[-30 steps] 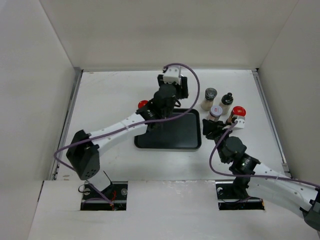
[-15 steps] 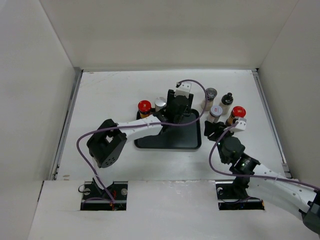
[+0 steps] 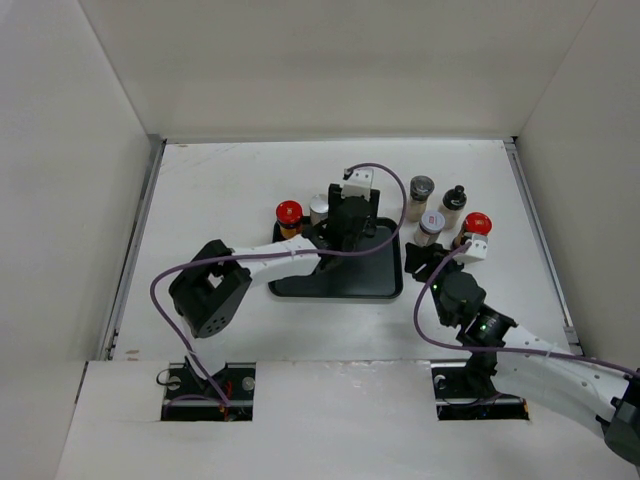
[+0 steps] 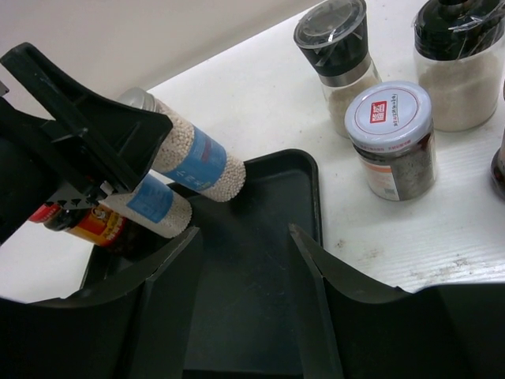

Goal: Organize the condiment bottles

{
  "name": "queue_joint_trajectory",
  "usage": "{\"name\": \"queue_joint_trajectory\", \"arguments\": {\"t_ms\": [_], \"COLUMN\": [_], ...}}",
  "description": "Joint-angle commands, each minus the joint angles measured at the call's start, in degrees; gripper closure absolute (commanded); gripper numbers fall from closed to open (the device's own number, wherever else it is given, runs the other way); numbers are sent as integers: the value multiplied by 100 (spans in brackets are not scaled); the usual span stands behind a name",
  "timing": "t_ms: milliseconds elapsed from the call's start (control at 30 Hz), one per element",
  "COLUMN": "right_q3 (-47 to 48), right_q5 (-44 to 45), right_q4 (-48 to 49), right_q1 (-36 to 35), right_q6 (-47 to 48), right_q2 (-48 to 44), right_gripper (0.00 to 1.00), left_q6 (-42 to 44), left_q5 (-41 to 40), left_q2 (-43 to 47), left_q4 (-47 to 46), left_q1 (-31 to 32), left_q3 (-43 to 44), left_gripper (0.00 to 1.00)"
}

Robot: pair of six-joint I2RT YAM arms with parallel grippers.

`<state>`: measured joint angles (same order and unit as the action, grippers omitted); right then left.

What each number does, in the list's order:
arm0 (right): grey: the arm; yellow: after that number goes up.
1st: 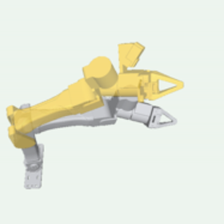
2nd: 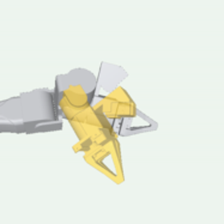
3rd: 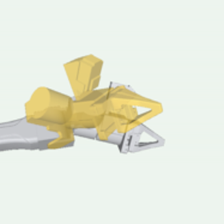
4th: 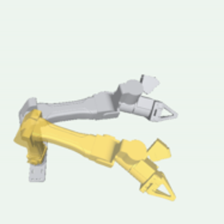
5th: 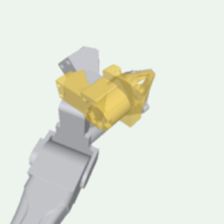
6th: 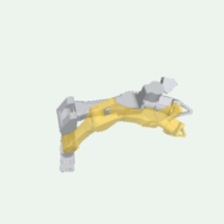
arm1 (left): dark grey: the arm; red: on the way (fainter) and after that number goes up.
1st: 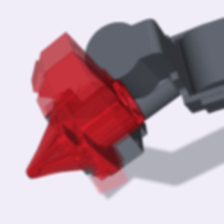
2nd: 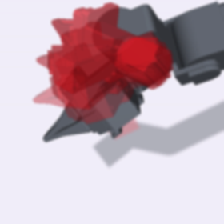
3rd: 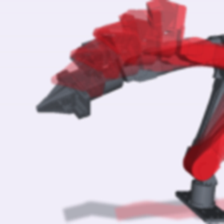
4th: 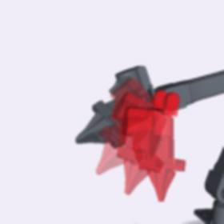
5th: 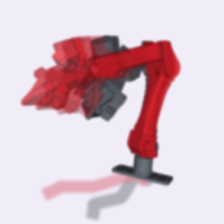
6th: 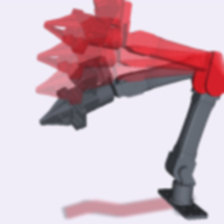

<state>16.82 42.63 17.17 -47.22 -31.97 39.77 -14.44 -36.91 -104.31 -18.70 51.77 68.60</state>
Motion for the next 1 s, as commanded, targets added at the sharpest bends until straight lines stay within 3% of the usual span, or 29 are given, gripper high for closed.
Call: {"name": "queue_joint_trajectory", "arguments": {"t_ms": [0,233,467,733,967], "right_q3": [-3,14,-21,6,23], "right_q5": [-45,-53,-53,-53,-44], "right_q4": [278,313,313,313,296], "right_q1": [42,42,60,42,42], "right_q6": [-47,-47,-38,-46,-29], "right_q2": [-74,22,-57,13,-48], "right_gripper": [46,46,45,31,29], "left_q6": [-147,-270,-288,-288,-270], "left_q5": [-133,-89,-45,-124,-71], "left_q2": [516,798,517,499,596], "left_q4": [-46,-81,-108,-195,-301], "left_q1": [30,39,4,48,83], "left_q3": [-232,-453,-452,-479,-479], "left_gripper": [66,67,66,33,17]}}
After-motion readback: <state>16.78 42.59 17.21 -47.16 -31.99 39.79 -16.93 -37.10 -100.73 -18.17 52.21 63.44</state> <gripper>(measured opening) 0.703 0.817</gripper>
